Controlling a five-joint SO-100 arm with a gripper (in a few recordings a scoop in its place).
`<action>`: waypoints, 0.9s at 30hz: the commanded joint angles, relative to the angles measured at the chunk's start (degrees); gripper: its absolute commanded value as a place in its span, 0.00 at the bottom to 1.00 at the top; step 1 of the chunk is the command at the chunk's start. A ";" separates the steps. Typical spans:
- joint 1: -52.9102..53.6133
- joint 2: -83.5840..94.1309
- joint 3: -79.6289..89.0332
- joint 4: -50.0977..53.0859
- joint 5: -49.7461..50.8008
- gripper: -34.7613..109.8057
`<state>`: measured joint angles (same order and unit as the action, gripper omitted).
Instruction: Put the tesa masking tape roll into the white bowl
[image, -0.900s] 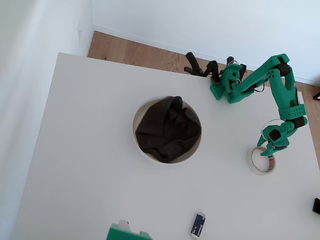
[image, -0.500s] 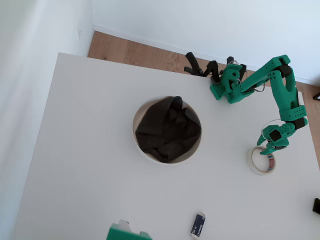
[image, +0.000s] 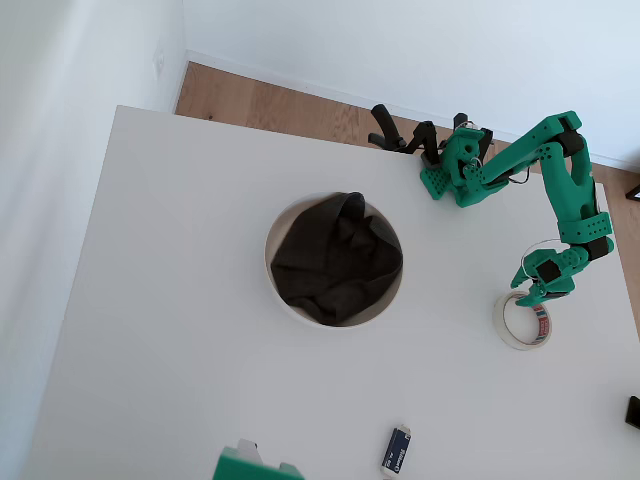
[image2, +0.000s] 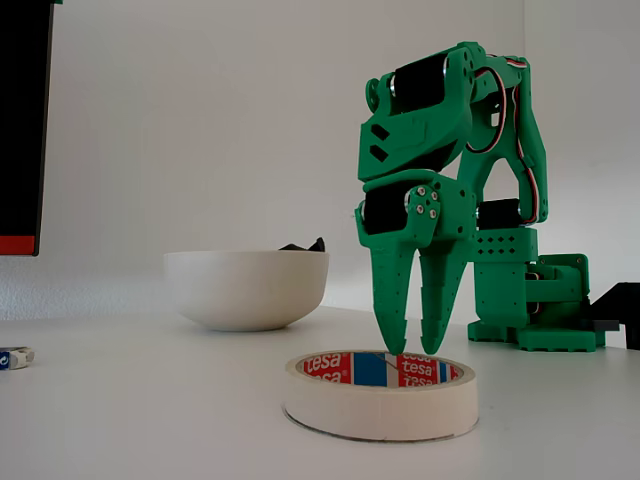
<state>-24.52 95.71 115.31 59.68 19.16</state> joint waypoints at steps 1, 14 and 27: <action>-1.67 1.93 -2.55 0.53 1.14 0.32; -5.62 -3.16 -2.20 -0.35 4.22 0.31; -7.38 -4.83 -2.37 -1.14 5.19 0.18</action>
<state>-30.59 89.21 115.05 58.36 23.47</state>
